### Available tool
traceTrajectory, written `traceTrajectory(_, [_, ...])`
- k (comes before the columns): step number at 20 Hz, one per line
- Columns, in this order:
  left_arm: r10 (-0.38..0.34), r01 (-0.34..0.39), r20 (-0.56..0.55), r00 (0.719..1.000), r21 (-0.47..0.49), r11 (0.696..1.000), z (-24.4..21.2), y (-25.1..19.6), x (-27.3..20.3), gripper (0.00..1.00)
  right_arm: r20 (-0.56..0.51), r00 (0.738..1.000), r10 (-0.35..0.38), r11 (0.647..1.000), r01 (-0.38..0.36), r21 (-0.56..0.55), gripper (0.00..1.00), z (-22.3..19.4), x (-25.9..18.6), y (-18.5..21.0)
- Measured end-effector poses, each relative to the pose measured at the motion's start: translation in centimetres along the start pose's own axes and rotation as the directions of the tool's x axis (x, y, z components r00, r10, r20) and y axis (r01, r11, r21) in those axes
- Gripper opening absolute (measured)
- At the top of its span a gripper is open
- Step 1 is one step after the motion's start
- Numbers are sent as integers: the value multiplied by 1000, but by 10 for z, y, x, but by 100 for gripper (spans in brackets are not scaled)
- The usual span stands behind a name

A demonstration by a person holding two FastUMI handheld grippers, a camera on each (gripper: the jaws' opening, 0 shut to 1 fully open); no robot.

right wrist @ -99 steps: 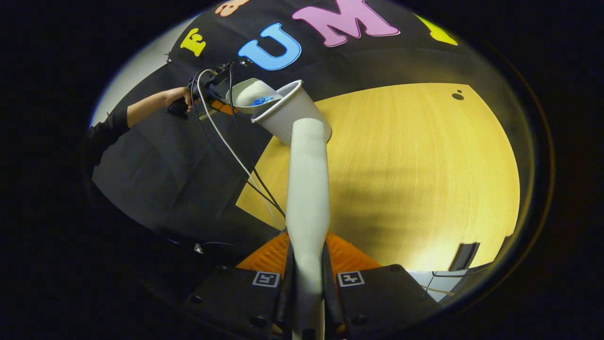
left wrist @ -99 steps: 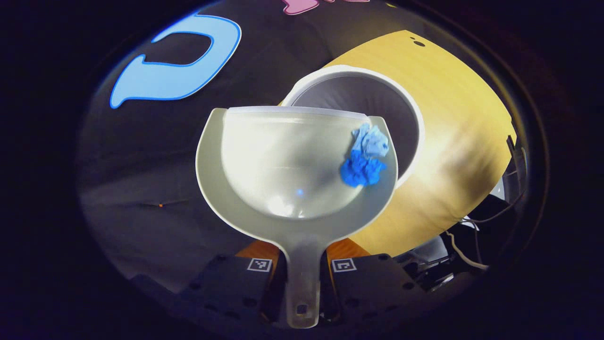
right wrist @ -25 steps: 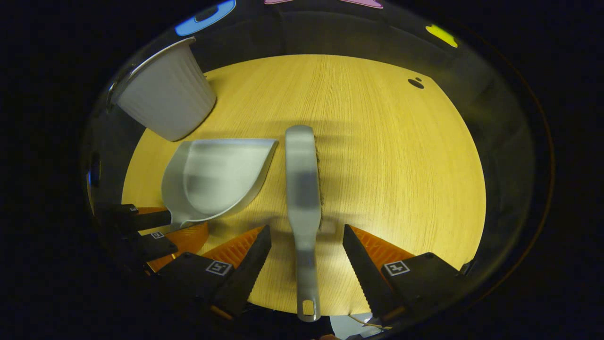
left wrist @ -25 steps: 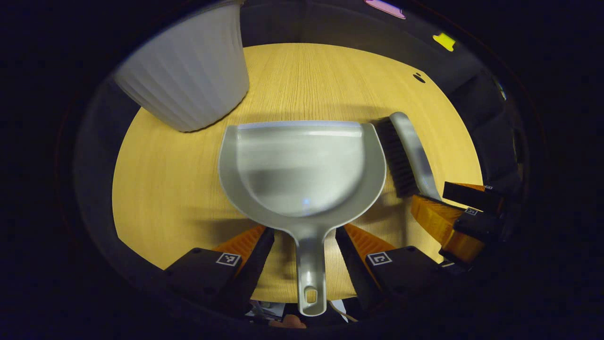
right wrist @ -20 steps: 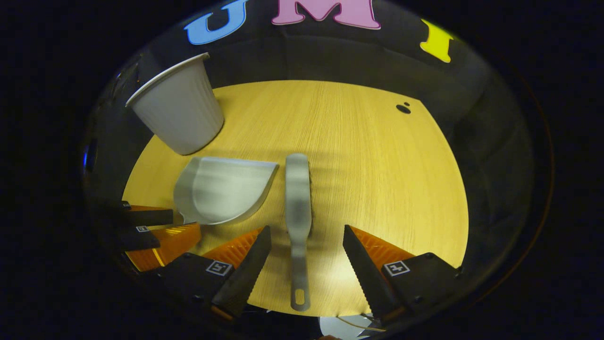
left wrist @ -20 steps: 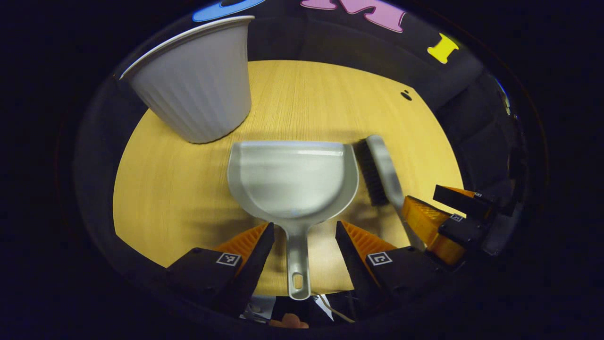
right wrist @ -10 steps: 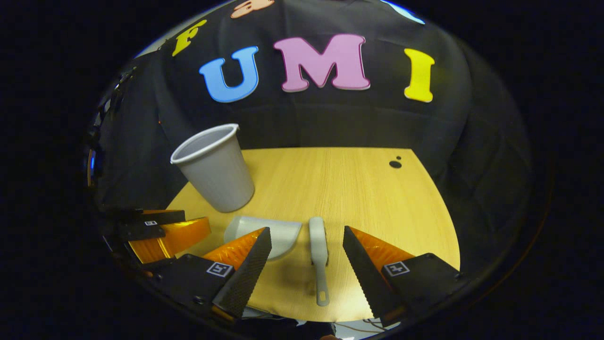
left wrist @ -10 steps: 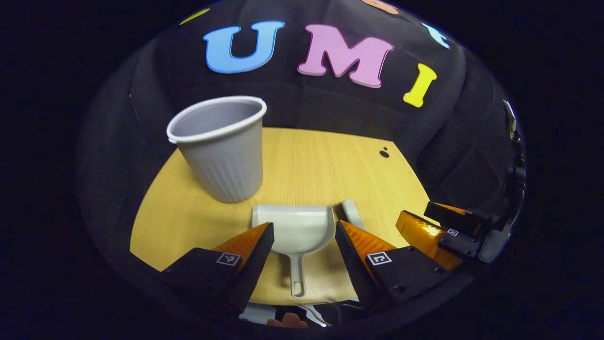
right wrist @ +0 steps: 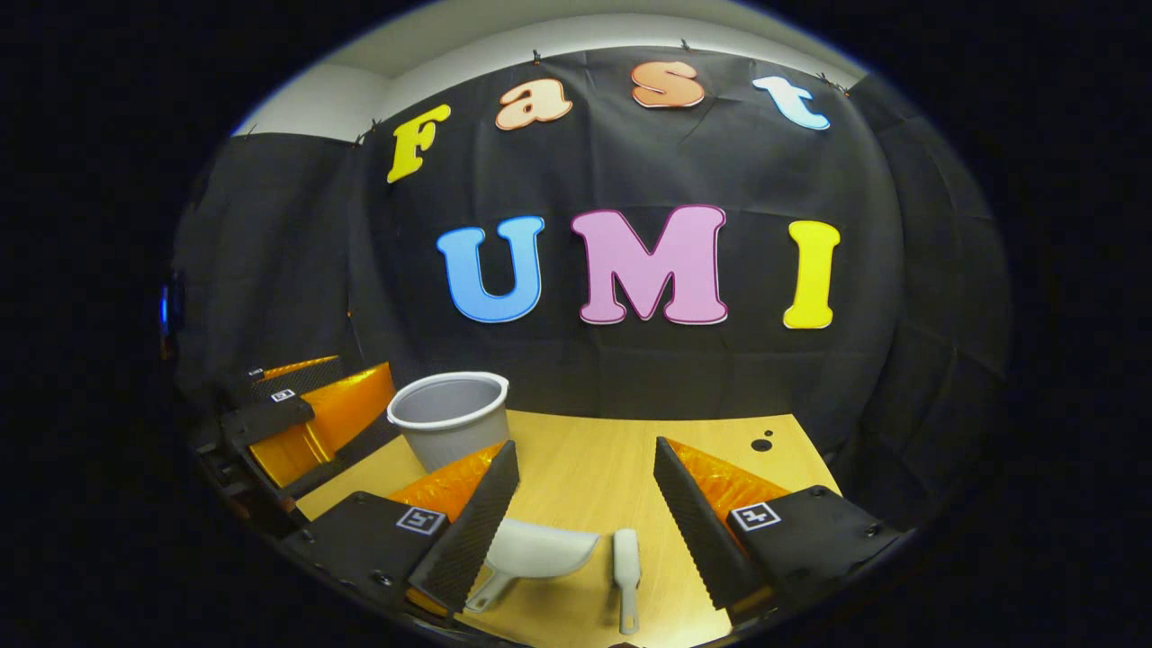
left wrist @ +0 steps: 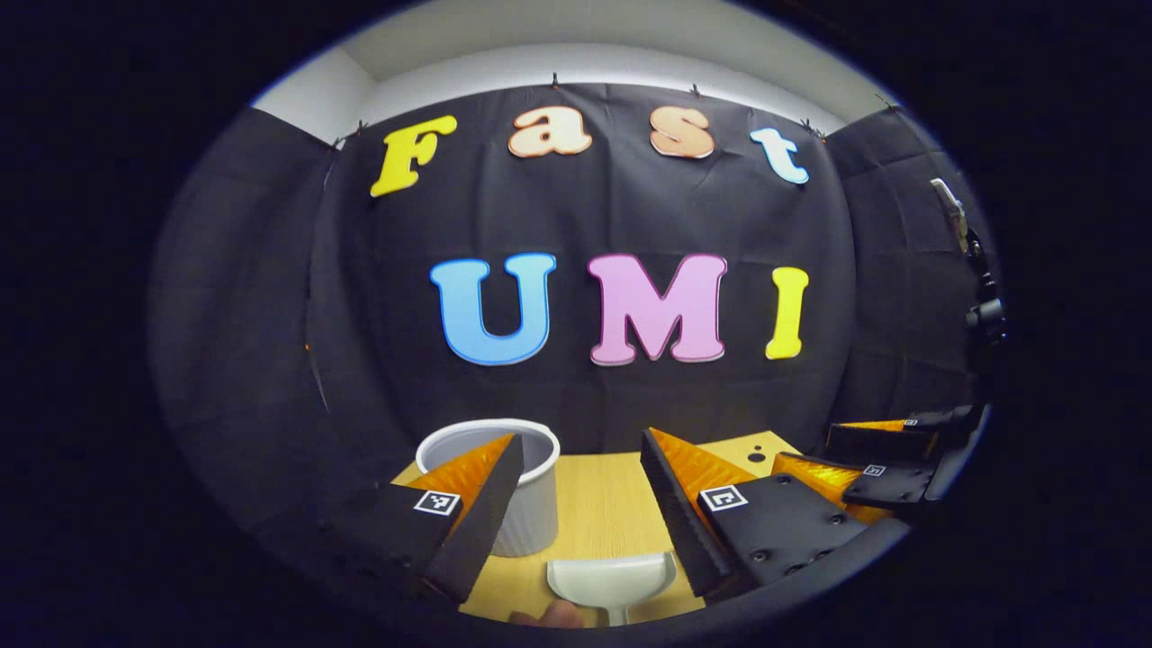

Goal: Pick up the small broom and dustpan from the desktop, sweep the trash into the dustpan with the broom, and then empty the trash into the garbage bin.

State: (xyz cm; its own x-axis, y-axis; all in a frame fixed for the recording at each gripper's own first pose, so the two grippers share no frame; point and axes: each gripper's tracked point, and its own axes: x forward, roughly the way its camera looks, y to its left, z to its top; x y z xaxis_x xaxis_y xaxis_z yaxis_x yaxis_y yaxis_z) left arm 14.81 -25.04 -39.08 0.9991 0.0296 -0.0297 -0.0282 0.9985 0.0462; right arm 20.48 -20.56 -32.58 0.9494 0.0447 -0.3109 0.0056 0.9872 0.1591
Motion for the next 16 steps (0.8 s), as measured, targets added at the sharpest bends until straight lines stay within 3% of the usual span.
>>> traceTrajectory(3, [19,-21,129,992,13,1000,11,10,-13,77,116,993,-1,1000,4,-30,98,37,-7,6])
traceTrajectory(5, [9,-12,107,994,27,1000,6,6,-10,75,177,984,0,998,10,-58,98,53,-9,9])
traceTrajectory(9, [-4,7,55,998,-54,999,7,13,-4,77,277,961,14,996,12,-94,98,76,-17,15])
traceTrajectory(12, [18,-15,80,997,-40,999,6,11,-4,77,301,954,7,995,24,-102,98,78,-15,14])
traceTrajectory(16, [-17,24,105,994,-63,998,9,7,-6,77,352,936,-14,995,47,-85,98,90,-19,9])
